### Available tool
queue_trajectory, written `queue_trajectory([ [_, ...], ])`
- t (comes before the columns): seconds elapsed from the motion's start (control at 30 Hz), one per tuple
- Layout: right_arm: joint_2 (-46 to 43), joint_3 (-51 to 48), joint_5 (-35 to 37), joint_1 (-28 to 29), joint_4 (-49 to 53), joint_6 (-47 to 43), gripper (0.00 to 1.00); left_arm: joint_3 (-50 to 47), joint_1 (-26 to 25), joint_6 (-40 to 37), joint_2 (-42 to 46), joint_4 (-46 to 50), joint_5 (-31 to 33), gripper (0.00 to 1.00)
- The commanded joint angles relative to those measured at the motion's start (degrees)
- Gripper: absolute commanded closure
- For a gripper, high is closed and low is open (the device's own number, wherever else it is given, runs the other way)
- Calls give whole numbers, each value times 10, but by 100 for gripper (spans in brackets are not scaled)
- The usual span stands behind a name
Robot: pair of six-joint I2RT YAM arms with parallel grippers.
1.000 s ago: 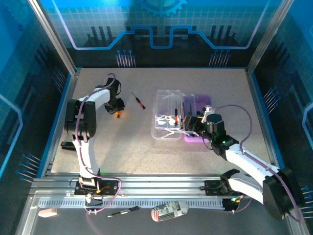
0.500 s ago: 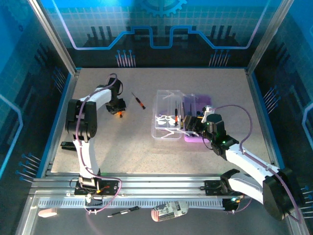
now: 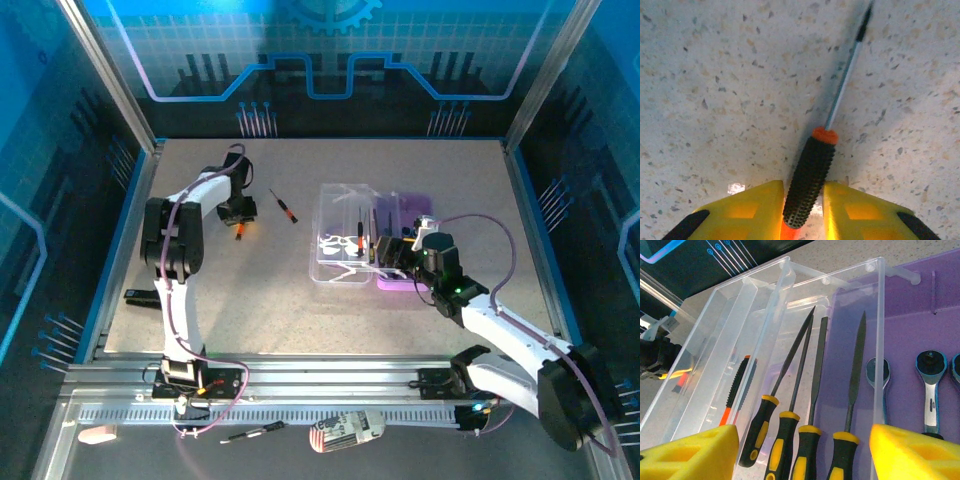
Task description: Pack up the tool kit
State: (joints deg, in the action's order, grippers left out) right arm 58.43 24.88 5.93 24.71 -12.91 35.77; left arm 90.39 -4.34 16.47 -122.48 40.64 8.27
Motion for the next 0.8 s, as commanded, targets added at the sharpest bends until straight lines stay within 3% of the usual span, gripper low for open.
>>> queue_trajectory([
  [0.0, -10, 19, 3, 9, 3, -10, 30, 24, 4, -21, -23, 22, -2, 75],
  [0.27, -13, 18, -6, 9, -1, -12, 30, 15, 6, -14, -22, 21, -13, 84],
  [0.4, -31, -10, -52, 16, -76, -21, 29, -5, 5, 8, -14, 4, -48, 89],
  [0.53, -46, -18, -76, 35, -107, -44, 28, -25, 5, 23, 3, -10, -60, 89],
  [0.77, -40, -13, -58, 46, -100, -52, 27, -48, 0, 36, 68, -19, -77, 90],
])
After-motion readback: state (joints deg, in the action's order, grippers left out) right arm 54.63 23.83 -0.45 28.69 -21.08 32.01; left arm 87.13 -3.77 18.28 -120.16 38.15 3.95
